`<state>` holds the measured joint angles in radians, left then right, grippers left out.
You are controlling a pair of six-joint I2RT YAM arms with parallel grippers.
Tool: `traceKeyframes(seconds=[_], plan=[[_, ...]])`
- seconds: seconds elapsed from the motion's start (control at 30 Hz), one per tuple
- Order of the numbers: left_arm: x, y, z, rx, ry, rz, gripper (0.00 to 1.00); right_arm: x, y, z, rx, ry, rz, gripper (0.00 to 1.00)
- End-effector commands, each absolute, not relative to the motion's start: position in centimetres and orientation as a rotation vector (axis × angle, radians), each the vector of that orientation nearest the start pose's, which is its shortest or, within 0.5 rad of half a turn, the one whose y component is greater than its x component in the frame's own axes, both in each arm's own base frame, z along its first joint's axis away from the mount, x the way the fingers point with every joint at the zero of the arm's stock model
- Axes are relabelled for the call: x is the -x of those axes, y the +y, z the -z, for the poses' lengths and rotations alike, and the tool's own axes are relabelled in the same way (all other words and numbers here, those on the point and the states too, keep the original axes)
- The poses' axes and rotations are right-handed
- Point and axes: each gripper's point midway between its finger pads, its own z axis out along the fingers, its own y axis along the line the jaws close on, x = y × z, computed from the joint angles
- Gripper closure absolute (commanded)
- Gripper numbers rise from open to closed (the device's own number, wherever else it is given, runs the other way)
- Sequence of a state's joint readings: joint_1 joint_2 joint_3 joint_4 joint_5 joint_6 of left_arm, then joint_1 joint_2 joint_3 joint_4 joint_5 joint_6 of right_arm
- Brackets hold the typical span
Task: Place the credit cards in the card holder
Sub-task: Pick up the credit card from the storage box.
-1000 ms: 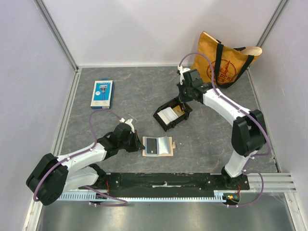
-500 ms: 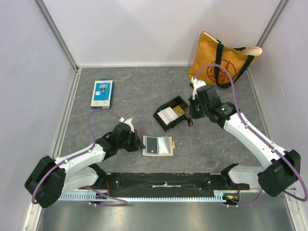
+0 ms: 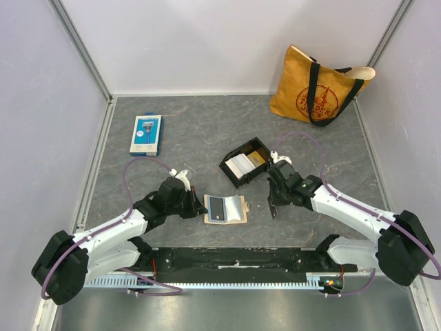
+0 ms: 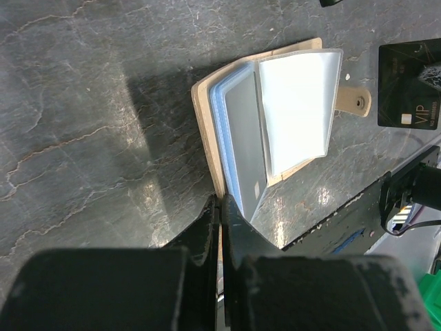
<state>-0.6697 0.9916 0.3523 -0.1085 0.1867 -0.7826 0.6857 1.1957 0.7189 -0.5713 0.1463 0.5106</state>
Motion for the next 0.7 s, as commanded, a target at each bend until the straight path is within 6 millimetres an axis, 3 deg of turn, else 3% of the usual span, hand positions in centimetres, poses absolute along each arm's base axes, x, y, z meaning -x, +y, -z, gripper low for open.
traceKeyframes(seconds=[0.0,0.37,0.67], plan=[[-16.6,-21.3,-5.1,-0.001,2.492,0.911,0.98,-22.3,16.3,-6.1,0.07,2.528,-0.197,0.96],[-16.6,-21.3,-4.8,0.002,2.5,0.902,0.98,-20.7,16.8,-4.8,0.142,2.589,-0.233,0.81],[-16.6,-21.3,-4.9,-0.005,2.499,0.904,0.98,-20.4,16.0,-4.8,0.135,2.601,-0.184,0.83]])
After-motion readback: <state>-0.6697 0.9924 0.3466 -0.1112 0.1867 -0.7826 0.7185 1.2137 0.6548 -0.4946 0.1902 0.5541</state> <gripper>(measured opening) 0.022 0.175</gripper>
